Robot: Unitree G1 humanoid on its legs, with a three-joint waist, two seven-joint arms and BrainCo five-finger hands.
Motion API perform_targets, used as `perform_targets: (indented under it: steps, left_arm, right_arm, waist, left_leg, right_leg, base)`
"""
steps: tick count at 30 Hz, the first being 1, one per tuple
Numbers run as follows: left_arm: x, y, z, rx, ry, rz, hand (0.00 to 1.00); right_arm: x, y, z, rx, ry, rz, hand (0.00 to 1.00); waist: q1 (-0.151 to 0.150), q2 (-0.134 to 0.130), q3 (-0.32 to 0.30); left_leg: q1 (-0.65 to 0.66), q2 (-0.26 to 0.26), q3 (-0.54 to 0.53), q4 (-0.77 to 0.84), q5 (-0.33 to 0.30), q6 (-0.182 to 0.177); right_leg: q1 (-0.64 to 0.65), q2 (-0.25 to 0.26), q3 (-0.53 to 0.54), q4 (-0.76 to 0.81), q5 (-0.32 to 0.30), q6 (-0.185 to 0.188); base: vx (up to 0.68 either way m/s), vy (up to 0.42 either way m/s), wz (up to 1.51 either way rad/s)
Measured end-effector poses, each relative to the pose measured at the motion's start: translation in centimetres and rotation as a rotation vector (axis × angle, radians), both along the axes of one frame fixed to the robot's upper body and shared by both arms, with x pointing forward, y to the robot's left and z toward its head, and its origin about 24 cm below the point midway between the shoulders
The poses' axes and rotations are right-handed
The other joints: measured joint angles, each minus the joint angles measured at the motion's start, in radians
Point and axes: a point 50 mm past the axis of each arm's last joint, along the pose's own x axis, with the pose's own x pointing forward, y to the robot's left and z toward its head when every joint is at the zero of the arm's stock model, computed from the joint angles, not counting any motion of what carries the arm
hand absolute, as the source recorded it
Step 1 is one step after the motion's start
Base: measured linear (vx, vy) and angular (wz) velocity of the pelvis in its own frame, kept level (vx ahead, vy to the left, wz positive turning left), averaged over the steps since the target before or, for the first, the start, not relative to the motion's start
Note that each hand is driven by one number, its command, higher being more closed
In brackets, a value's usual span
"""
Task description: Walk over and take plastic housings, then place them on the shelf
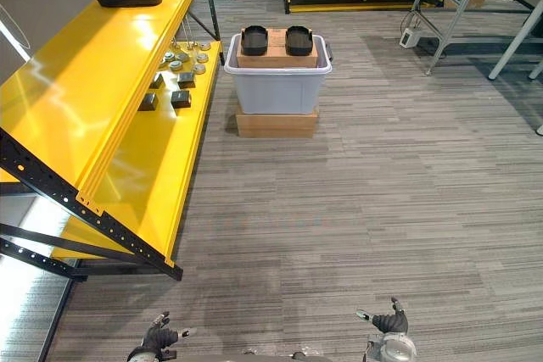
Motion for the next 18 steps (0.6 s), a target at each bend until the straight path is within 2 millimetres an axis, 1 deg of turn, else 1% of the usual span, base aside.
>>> perform_targets:
  steps: [4, 6, 9, 10, 18]
  left_arm:
    - [0.2, 0.4, 0.4, 0.013, -0.028, -0.006, 0.00]
    - [0.4, 0.5, 0.7, 0.019, -0.047, -0.010, 0.00]
    - [0.6, 0.7, 0.9, 0.025, -0.061, -0.012, 0.00]
    - [0.6, 0.7, 0.9, 0.025, -0.063, -0.013, 0.00]
    - [1.2, 0.6, 1.2, 0.028, -0.088, -0.020, 0.00]
  right_arm:
    - [0.5, 0.2, 0.5, -0.022, -0.014, 0.083, 0.00]
    - [0.4, 0.1, 0.7, -0.029, -0.024, 0.090, 0.00]
    - [0.5, 0.4, 0.7, -0.030, -0.025, 0.113, 0.00]
    - [0.5, 0.6, 0.6, -0.028, -0.024, 0.123, 0.00]
    - [0.7, 0.6, 0.7, -0.021, -0.034, 0.107, 0.00]
  waist:
    - [-0.001, 0.002, 0.000]
    - [-0.001, 0.003, 0.000]
    - [-0.001, 0.002, -0.001]
    - [-0.002, 0.002, -0.001]
    - [-0.002, -0.001, -0.002]
  left_leg:
    - [-0.001, 0.000, -0.003, 0.000, 0.000, 0.000]
    - [-0.002, 0.000, -0.008, 0.000, 0.000, 0.001]
    - [-0.001, 0.000, -0.010, -0.005, 0.005, 0.005]
    - [-0.001, 0.000, -0.011, -0.011, 0.010, 0.012]
    - [0.000, -0.001, -0.019, -0.023, 0.014, 0.016]
  right_leg:
    - [0.000, 0.000, -0.014, 0.001, 0.000, 0.000]
    - [0.000, -0.001, -0.021, 0.001, 0.000, -0.001]
    - [-0.001, -0.001, -0.025, 0.001, 0.000, -0.001]
    - [-0.003, -0.001, -0.027, 0.001, 0.000, -0.001]
    - [-0.005, -0.001, -0.039, -0.002, 0.000, -0.001]
  base:
    - [-0.04, -0.017, 0.02]
    - [-0.05, -0.021, 0.06]
    - [-0.04, -0.019, 0.03]
    - [-0.03, -0.019, 0.05]
    - [-0.01, -0.009, 0.03]
